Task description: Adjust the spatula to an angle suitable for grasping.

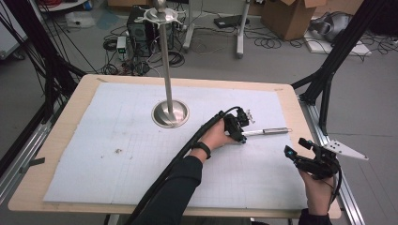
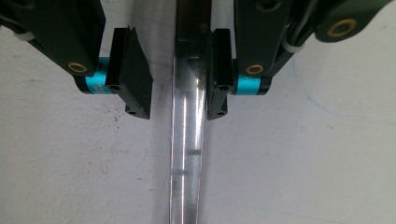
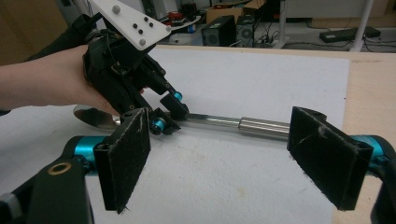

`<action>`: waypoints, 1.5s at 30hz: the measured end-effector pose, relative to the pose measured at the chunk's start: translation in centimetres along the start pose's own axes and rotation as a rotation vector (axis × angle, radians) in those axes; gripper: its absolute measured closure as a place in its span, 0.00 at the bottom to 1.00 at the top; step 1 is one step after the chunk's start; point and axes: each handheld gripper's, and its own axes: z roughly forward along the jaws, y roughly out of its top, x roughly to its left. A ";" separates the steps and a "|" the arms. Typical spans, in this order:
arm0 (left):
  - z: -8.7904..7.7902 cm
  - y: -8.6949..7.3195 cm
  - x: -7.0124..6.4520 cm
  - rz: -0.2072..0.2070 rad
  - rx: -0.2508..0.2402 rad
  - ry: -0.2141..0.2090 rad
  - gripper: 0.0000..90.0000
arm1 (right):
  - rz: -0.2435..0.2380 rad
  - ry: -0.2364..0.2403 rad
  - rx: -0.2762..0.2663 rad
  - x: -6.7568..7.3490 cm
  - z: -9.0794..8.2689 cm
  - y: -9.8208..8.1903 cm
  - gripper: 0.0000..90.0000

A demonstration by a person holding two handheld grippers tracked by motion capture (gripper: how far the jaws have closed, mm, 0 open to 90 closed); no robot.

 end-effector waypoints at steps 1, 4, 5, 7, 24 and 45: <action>0.0 0.0 0.0 0.000 0.000 0.000 0.68 | 0.000 0.000 0.000 0.0 0.0 0.0 0.22; -0.1 0.0 0.1 -0.014 0.002 -0.004 0.71 | 0.002 0.002 -0.001 0.0 0.0 0.0 0.22; -0.1 0.0 0.1 -0.013 -0.001 0.005 0.73 | 0.003 0.002 -0.003 0.0 0.0 0.0 0.22; -0.1 0.0 0.1 -0.011 -0.004 0.009 0.80 | 0.002 0.000 -0.003 0.0 0.0 0.0 0.22; -0.1 0.0 0.0 0.000 0.000 0.009 0.82 | 0.010 0.002 -0.002 -0.1 0.0 -0.1 0.22; -2.2 -0.2 -0.1 -0.001 -0.037 -0.018 0.82 | 0.011 0.000 -0.007 -0.3 0.0 -0.2 0.24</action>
